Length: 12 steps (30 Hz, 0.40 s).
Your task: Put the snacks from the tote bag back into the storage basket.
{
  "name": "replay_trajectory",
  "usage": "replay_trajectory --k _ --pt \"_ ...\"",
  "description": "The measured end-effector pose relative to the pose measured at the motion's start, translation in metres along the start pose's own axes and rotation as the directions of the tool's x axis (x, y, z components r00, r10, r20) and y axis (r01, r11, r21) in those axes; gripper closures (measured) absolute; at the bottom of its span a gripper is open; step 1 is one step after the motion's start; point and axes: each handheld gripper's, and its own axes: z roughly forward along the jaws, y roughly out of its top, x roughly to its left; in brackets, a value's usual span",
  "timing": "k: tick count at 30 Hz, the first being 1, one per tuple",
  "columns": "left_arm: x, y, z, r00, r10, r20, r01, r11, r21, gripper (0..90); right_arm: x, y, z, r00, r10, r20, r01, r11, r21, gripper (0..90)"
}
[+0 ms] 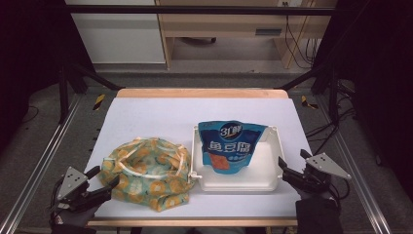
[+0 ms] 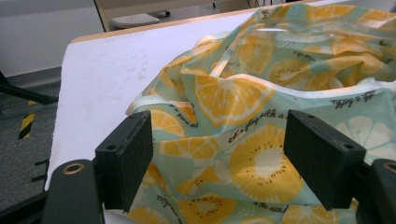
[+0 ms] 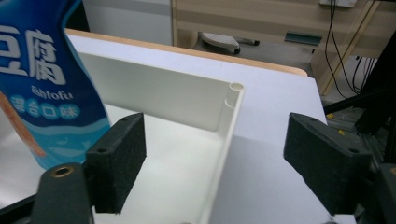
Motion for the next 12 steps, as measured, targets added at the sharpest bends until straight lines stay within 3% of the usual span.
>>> replay_trajectory --k 12 --pt "0.005 -0.005 0.004 1.0 0.0 0.0 0.0 1.0 0.008 23.4 -0.021 -0.016 -0.002 0.9982 0.057 0.017 -0.058 0.998 0.034 14.4"
